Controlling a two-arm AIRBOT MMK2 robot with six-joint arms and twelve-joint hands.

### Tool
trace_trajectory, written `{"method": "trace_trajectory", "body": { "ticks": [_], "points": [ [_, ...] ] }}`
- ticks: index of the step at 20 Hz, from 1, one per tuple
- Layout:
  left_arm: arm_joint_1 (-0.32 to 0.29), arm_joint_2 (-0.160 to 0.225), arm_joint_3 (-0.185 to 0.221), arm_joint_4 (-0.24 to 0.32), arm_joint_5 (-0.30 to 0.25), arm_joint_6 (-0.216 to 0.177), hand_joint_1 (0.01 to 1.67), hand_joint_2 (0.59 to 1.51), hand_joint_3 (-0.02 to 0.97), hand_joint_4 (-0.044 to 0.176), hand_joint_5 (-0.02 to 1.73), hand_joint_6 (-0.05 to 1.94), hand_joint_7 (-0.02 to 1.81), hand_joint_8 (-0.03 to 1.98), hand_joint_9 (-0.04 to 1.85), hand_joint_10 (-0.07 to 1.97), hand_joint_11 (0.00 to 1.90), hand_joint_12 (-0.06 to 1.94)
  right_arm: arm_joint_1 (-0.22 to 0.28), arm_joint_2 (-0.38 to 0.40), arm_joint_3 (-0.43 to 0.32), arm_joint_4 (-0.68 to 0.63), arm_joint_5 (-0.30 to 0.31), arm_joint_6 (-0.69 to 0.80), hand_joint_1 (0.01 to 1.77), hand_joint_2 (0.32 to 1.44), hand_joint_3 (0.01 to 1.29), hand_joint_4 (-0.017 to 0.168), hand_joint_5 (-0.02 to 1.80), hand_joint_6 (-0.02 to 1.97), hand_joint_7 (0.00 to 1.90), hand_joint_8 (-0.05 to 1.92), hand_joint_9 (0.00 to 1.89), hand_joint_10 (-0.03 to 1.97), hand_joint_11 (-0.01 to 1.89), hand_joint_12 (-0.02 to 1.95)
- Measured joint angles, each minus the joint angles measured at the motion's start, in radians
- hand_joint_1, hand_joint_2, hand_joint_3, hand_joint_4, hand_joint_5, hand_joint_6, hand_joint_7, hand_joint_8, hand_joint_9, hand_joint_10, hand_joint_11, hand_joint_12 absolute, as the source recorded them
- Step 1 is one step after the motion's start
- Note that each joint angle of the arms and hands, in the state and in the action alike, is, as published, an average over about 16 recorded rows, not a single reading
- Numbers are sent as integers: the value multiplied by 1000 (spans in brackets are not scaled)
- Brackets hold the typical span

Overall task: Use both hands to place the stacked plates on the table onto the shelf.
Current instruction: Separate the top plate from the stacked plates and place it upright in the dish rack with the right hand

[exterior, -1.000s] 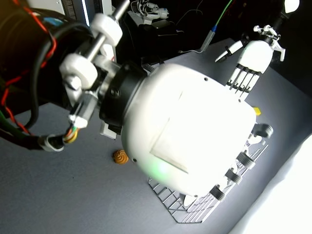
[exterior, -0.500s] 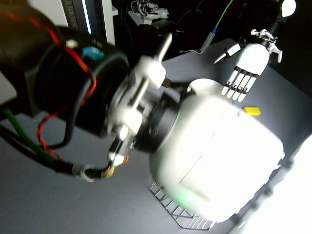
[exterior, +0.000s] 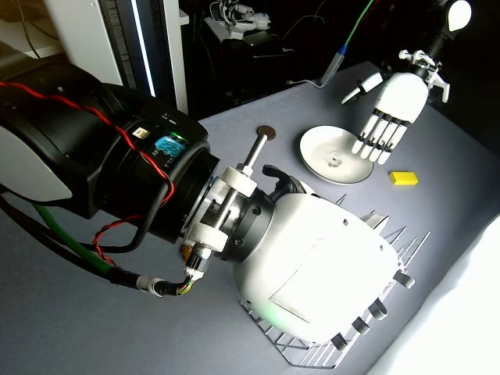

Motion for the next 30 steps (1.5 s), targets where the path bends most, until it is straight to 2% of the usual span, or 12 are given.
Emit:
{"method": "trace_trajectory", "body": {
  "ticks": [9,15,19,21,28,30],
  "points": [
    [4,-1,5,-3,5,3,18,1081,21,6,13,5,14,-11,18,5,15,-15,-32,-26,29,89,17,-36,1347,1060,11,-8,850,992,984,928,943,1077,858,1030],
    [6,-1,7,-5,7,4,18,1079,21,6,13,5,14,-12,17,5,15,-15,-56,-41,47,112,21,-51,1349,1064,11,-8,839,995,967,940,923,1174,847,1045],
    [7,-2,8,-7,8,4,18,1079,21,6,13,5,14,-12,17,5,15,-14,-72,-51,60,119,24,-56,1348,1070,11,-8,824,1010,958,964,921,1143,836,1064],
    [7,-2,8,-7,8,4,17,1080,21,6,13,5,14,-12,16,4,15,-14,-79,-58,67,123,27,-58,1342,1075,11,-8,814,1020,953,973,926,1095,831,1071],
    [7,-2,8,-7,8,4,17,1080,21,6,13,5,15,-12,16,6,16,-14,-101,-78,83,135,37,-65,1305,1095,11,-8,778,1069,952,1005,1004,700,816,1071],
    [7,-2,8,-7,8,4,17,1080,21,6,13,5,15,-12,16,7,15,-14,-108,-82,85,140,41,-66,1295,1100,11,-8,769,1086,955,1001,1013,652,819,1072]
  ]
}}
